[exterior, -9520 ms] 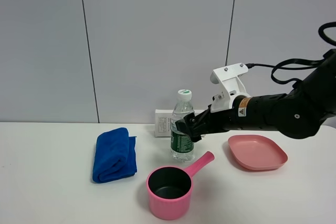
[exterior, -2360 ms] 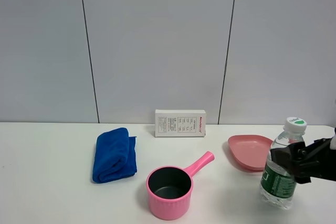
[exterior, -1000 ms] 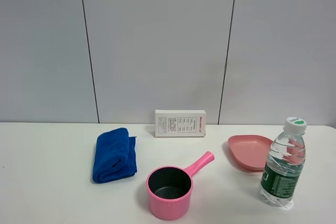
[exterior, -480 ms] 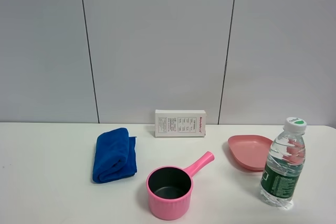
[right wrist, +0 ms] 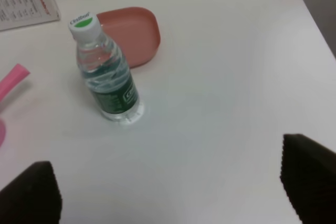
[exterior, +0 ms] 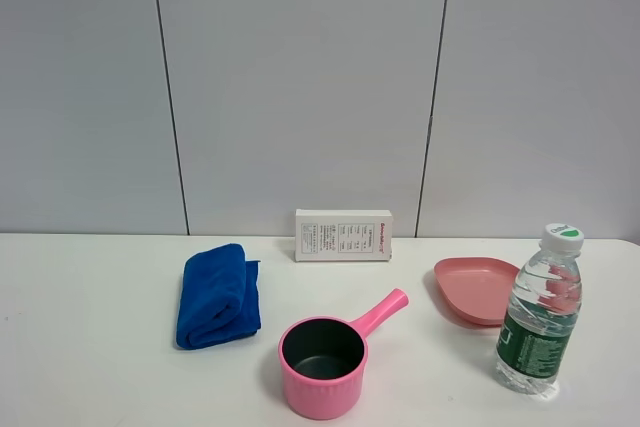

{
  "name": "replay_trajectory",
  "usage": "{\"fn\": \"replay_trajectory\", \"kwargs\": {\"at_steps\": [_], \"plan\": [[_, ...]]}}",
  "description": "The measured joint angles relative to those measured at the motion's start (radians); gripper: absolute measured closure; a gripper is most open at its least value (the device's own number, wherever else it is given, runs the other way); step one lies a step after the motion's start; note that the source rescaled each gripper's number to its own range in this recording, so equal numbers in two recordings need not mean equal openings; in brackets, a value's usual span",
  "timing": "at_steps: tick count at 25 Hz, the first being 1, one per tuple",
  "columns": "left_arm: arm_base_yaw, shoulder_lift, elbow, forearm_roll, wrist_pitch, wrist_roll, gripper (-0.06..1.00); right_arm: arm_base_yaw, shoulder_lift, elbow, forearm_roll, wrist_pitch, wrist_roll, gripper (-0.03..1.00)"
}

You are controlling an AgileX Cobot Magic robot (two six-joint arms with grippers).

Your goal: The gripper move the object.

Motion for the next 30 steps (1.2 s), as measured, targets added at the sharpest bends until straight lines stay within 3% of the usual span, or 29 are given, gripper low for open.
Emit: {"fn": "replay_trajectory", "kwargs": {"at_steps": [7, 13, 30], "plan": [[0.000, 0.000, 0.000, 0.000, 0.000, 0.000, -0.06, 0.007, -0.021, 0.135, 0.029, -0.006, 0.004, 0.36], [0.000, 0.000, 0.000, 0.000, 0.000, 0.000, -0.06, 0.007, -0.021, 0.185, 0.057, -0.149, 0.010, 0.36], [0.000, 0.000, 0.000, 0.001, 0.000, 0.000, -0.06, 0.007, -0.021, 0.186, 0.064, -0.160, -0.007, 0.36]]}}
